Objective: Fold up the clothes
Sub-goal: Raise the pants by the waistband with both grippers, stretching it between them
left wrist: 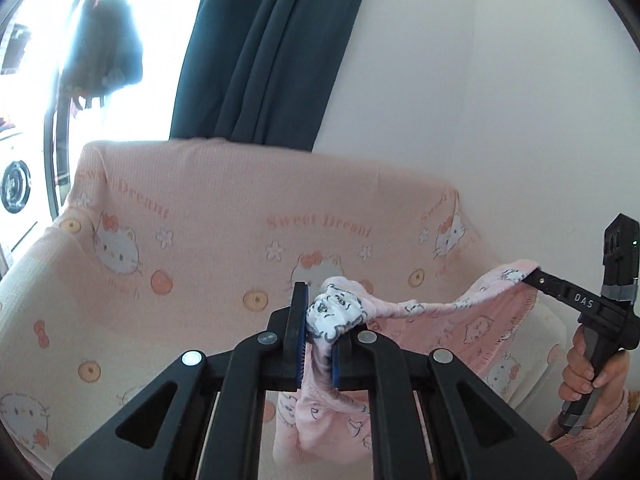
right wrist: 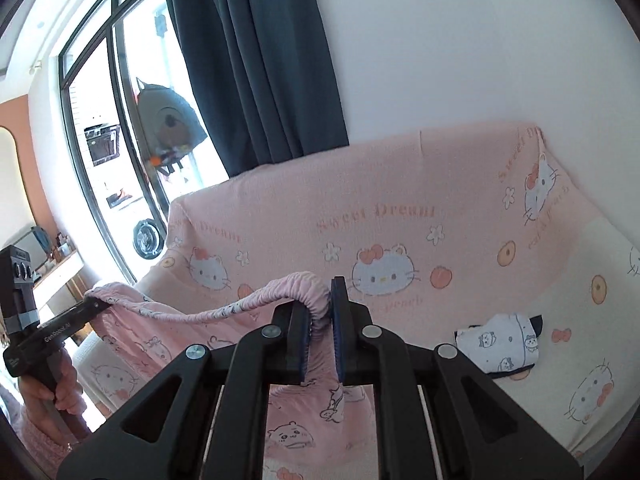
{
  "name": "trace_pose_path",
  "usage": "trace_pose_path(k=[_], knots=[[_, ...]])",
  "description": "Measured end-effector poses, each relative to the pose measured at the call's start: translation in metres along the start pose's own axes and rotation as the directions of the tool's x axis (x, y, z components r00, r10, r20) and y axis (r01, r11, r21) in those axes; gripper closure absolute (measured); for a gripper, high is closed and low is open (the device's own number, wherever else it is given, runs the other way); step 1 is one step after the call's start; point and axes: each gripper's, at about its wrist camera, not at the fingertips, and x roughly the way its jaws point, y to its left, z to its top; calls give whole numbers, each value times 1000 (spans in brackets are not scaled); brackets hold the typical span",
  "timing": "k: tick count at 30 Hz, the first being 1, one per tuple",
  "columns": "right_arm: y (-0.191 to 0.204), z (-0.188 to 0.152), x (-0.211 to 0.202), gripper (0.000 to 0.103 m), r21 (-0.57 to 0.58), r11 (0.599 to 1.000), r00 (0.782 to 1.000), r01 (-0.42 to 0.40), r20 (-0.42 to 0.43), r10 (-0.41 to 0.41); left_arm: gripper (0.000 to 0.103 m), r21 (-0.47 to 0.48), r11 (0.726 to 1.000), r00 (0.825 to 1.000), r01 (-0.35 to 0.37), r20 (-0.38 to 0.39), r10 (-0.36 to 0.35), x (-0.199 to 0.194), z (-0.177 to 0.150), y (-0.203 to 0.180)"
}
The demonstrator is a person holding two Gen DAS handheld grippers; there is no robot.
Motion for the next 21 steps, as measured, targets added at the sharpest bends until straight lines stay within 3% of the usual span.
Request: trace_pose_path(k=[1, 3, 6, 8, 11, 14, 18, 19, 20, 21], knots=[[-4, -14, 11, 94, 1, 1000, 999, 16, -47, -15, 93, -19, 1000, 997, -4, -79, 2, 18, -18, 7], [-15, -49, 37, 94, 19, 999, 986, 42, -160, -38, 93, -49, 998, 972, -28, -236, 15, 54, -60, 22], [-35, -105, 75, 94, 66, 993, 942, 93, -329, -66, 93, -57, 991, 898, -121, -432, 85, 99, -124, 41], [-48, -139, 93, 94, 95, 988, 905, 122, -420, -71, 93, -77, 988, 857, -131, -511, 74, 113, -155, 48], [-57, -166, 100, 93, 88, 987, 867, 136, -493, -75, 91, -108, 985, 829, -134, -557, 52, 118, -182, 54], [-61, -185, 104, 87, 30, 988, 825, 152, -554, -111, 91, -96, 984, 828, -150, -556, 72, 119, -187, 54], [-56, -204, 112, 83, -40, 988, 775, 147, -616, -140, 91, -76, 994, 875, -82, -482, 35, 108, -171, 39], [-51, -203, 109, 81, -42, 991, 785, 128, -606, -127, 91, -67, 996, 884, -63, -466, 24, 106, -165, 33], [-43, -199, 103, 80, -46, 995, 809, 86, -579, -97, 91, -56, 997, 891, -46, -453, 16, 104, -160, 27], [-33, -193, 94, 72, -57, 998, 832, 20, -553, -48, 91, -44, 999, 898, -30, -440, 7, 102, -154, 21]])
